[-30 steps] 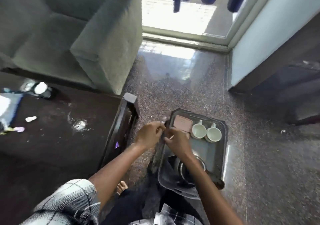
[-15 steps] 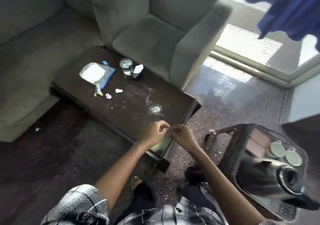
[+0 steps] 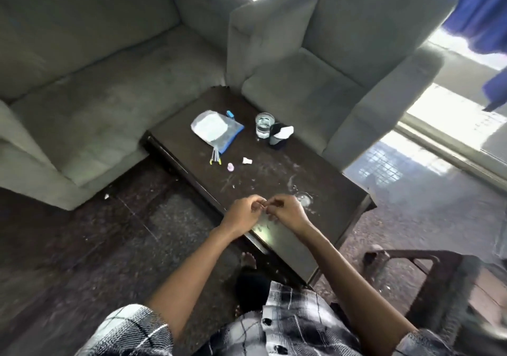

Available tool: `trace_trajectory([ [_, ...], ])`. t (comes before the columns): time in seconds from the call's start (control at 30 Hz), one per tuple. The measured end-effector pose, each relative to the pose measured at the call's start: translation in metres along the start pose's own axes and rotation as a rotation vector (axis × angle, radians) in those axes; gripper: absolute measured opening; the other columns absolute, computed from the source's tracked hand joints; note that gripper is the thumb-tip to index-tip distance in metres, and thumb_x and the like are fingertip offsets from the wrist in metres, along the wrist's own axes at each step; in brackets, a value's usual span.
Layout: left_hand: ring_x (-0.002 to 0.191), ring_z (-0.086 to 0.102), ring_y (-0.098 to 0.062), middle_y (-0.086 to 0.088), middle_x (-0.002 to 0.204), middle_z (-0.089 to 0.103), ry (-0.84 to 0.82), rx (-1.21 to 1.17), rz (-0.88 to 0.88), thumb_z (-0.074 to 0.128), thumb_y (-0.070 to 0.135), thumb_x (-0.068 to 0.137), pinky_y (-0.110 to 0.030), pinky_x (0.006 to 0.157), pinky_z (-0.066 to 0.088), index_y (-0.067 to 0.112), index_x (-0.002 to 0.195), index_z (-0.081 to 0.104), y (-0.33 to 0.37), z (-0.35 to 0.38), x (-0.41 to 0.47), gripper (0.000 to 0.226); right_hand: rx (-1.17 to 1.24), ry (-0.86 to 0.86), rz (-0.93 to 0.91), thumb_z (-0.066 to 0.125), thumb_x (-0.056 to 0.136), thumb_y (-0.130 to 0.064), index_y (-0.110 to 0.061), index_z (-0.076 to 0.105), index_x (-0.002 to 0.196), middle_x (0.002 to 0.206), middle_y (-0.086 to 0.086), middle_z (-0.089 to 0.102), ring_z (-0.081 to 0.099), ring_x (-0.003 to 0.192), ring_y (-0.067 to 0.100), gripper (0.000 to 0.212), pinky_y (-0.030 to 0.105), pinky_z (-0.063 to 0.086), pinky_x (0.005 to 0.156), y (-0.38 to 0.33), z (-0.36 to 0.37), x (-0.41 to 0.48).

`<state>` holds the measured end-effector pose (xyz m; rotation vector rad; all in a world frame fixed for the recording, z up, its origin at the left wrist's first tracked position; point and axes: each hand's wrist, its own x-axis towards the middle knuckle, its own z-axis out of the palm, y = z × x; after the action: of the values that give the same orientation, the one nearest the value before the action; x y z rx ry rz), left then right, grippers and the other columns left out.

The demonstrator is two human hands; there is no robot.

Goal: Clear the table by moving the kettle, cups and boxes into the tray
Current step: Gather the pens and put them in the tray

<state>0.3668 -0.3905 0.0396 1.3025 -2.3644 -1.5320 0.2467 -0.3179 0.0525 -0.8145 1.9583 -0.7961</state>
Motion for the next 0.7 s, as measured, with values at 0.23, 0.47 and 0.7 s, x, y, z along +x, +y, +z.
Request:
trace_trajectory([
  [0.23, 0.095, 0.066, -0.021, -0.007, 0.1, 0.071, -0.063, 0.031, -0.068, 0.057, 0.014, 0.087, -0.032, 0.084, 0.049, 0.014, 0.104, 0.067, -0.045, -0.071, 0.074, 0.02, 0.079, -0.072, 0.097, 0.061, 0.077, -0.004, -0.024, 0.06, 0.057, 0.065, 0.006, 0.061, 0.057, 0.063, 0.022, 0.028, 0.028, 0.044, 0.057, -0.036, 0.048, 0.098],
  [0.47, 0.099, 0.066, -0.023, -0.009, 0.105, 0.071, -0.089, 0.119, -0.124, 0.055, 0.011, 0.089, -0.03, 0.084, 0.048, 0.012, 0.11, 0.065, -0.067, -0.157, 0.15, 0.023, 0.136, -0.106, 0.133, 0.057, 0.078, -0.004, -0.02, 0.058, 0.053, 0.048, -0.001, 0.054, 0.048, 0.04, 0.005, 0.03, 0.015, 0.041, 0.043, -0.095, 0.083, 0.199],
  [0.7, 0.104, 0.064, -0.023, -0.011, 0.108, 0.07, -0.128, 0.09, -0.198, 0.051, 0.004, 0.086, -0.035, 0.094, 0.047, 0.01, 0.112, 0.064, -0.091, -0.216, 0.211, 0.03, 0.15, -0.057, 0.341, 0.055, 0.078, -0.005, -0.019, 0.057, 0.052, 0.049, 0.005, 0.054, 0.054, 0.049, 0.021, 0.03, 0.025, 0.044, 0.049, -0.097, 0.127, 0.281],
])
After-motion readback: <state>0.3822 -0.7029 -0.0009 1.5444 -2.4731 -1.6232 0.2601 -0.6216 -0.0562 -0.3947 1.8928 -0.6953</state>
